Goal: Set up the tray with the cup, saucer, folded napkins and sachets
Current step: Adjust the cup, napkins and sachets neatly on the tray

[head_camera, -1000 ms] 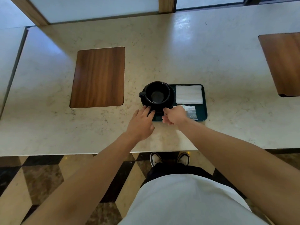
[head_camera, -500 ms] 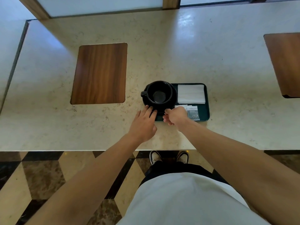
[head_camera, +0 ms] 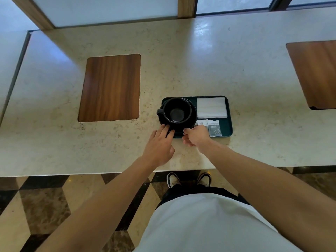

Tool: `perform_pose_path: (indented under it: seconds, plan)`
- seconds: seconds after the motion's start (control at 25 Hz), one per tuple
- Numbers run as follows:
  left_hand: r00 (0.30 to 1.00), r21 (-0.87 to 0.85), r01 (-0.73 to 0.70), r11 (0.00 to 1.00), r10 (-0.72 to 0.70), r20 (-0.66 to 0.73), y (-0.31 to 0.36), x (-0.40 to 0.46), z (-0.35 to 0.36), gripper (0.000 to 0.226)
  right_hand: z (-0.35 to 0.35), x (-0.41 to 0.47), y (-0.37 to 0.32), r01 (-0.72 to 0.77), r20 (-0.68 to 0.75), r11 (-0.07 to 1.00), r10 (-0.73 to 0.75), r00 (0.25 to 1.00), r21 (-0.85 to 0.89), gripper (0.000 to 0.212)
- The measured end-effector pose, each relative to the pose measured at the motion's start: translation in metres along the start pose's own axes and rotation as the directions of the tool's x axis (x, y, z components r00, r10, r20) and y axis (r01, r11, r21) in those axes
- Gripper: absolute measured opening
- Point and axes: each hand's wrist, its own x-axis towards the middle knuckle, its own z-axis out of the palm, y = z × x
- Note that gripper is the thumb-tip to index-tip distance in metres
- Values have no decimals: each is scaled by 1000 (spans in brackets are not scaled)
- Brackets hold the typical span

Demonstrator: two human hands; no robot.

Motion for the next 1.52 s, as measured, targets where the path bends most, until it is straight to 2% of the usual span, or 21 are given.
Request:
perform_pose_path:
  seconds: [0.12, 0.2, 0.24, 0.28, 0.32, 0.36, 0.4, 0.44, 0.48, 0.6, 0.72, 0.84, 1.04, 1.28, 1.52]
  plan:
    - [993, -150, -21, 988, 3, -115, 0, -3, -3, 54, -3, -4, -3, 9, -42, 997, -13, 999, -78, 27]
    - [970, -363, 71, 929, -149, -191, 0, -2, -10, 43, -9, -3, -9, 54, -182, 983, -87, 980, -175, 34]
    - [943, -512, 172, 841, -291, -163, 2, 1, -15, 39, -14, 0, -13, 90, -244, 974, -141, 960, -208, 37]
    - [897, -690, 278, 668, -438, -63, 2, 4, -21, 37, -18, 3, -19, 138, -273, 966, -196, 942, -217, 39]
    - [844, -846, 350, 402, -527, 99, 3, 9, -27, 38, -22, 6, -26, 192, -269, 962, -240, 933, -194, 39]
    - [809, -925, 367, 99, -525, 264, 5, 13, -32, 40, -25, 9, -33, 240, -243, 959, -271, 931, -149, 37]
    - [800, -930, 337, -148, -476, 366, 6, 15, -36, 44, -26, 11, -41, 275, -214, 956, -292, 932, -105, 35]
    - [805, -907, 301, -294, -431, 407, 9, 16, -39, 47, -28, 14, -50, 294, -187, 953, -302, 935, -71, 33]
    - [808, -882, 277, -381, -405, 428, 11, 17, -41, 51, -29, 18, -58, 302, -158, 952, -306, 939, -54, 33]
    - [779, -814, 249, -524, -391, 490, 16, 23, -49, 60, -27, 26, -81, 312, -44, 949, -314, 948, -49, 43]
    - [767, -808, 255, -532, -397, 503, 21, 27, -53, 59, -26, 37, -98, 312, 72, 950, -309, 948, -30, 47]
    - [762, -835, 246, -492, -435, 480, 27, 24, -50, 55, -25, 42, -106, 381, 181, 918, -359, 916, -109, 45]
    - [769, -849, 206, -487, -455, 448, 35, 26, -49, 56, -29, 53, -111, 440, 314, 882, -374, 873, -172, 45]
    - [744, -880, 266, -393, -497, 447, 33, 29, -53, 54, -34, 59, -110, 454, 345, 877, -383, 857, -155, 44]
    - [750, -896, 339, -286, -493, 441, 20, 43, -63, 42, -41, 58, -88, 467, 214, 873, -433, 875, -142, 41]
